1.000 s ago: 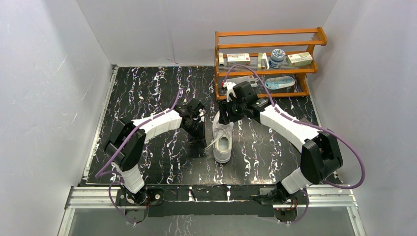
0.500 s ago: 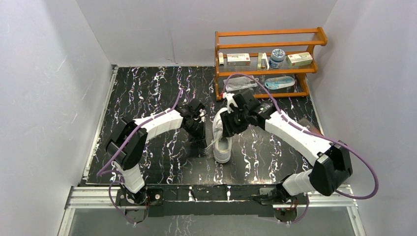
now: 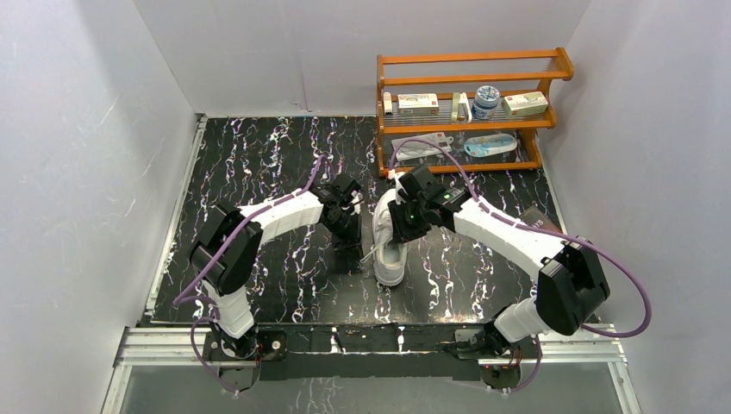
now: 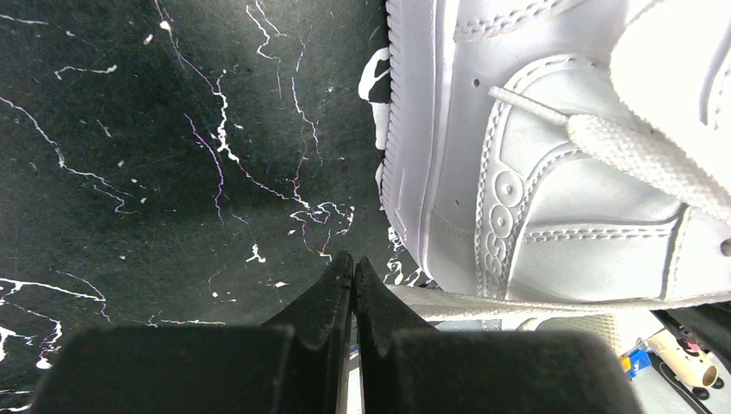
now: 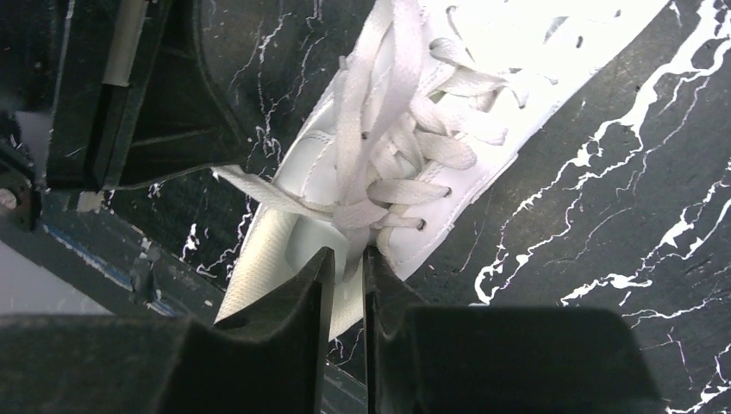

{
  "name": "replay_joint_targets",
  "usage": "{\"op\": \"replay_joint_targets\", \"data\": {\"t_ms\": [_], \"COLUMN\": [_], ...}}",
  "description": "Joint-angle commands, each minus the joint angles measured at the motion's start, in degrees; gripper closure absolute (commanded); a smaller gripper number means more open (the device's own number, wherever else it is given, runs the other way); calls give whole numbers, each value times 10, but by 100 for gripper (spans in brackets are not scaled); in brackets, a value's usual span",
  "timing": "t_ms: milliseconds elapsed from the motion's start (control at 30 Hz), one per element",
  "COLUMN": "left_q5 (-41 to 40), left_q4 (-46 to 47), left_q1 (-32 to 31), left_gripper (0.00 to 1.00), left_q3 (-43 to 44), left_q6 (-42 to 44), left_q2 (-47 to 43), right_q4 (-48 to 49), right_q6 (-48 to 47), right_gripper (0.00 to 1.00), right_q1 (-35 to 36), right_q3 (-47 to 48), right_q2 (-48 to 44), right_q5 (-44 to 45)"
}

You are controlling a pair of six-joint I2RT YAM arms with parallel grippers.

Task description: Tie the shoes

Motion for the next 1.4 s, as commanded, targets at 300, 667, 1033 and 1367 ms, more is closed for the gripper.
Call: {"op": "replay_joint_targets", "data": {"t_ms": [300,667,1033,1367], "left_q5": [5,-3,-2,-2], "left_q4": [-30,-42,-47,-43], "left_q1": [-1,-1,-1,-1], "left_gripper": [100,100,100,100], "left_q3": [23,35,47,42], "left_q6": [5,17,17,13], "left_q2": [-10,-6,0,0], "right_q4": [-104,-80,-33,33], "right_q6": [32,72,-8,-49], "right_gripper": [100,100,39,27], "right_q1": [10,10,9,10], "right_q3": [-8,-136,-19,114], "right_q2": [-69,-138,-106,45], "right_q5": [17,-42,24,67]}}
